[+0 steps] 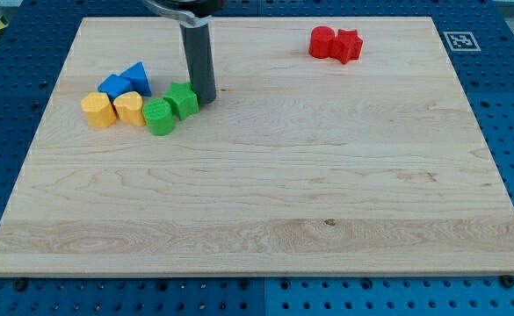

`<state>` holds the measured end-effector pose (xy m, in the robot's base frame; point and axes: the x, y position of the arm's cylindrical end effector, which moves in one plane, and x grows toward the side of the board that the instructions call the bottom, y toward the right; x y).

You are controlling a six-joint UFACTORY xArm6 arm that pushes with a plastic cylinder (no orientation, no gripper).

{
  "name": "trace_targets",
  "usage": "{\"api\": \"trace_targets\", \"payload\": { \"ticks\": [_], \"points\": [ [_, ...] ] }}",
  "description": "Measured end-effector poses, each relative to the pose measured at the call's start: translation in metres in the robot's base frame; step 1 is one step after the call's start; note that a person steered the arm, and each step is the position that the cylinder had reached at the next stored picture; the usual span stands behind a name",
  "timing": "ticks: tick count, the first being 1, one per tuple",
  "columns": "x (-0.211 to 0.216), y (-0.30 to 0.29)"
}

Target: Separate the red star and the red circle

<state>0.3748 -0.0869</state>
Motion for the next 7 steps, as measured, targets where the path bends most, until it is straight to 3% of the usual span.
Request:
{"api": "trace_targets", "payload": {
  "ticks": [2,4,6,7],
  "points": [
    [-0.011,-0.042],
    [-0.025,0.098],
    [-0.033,0.285],
    [-0.068,0.347]
  ]
}}
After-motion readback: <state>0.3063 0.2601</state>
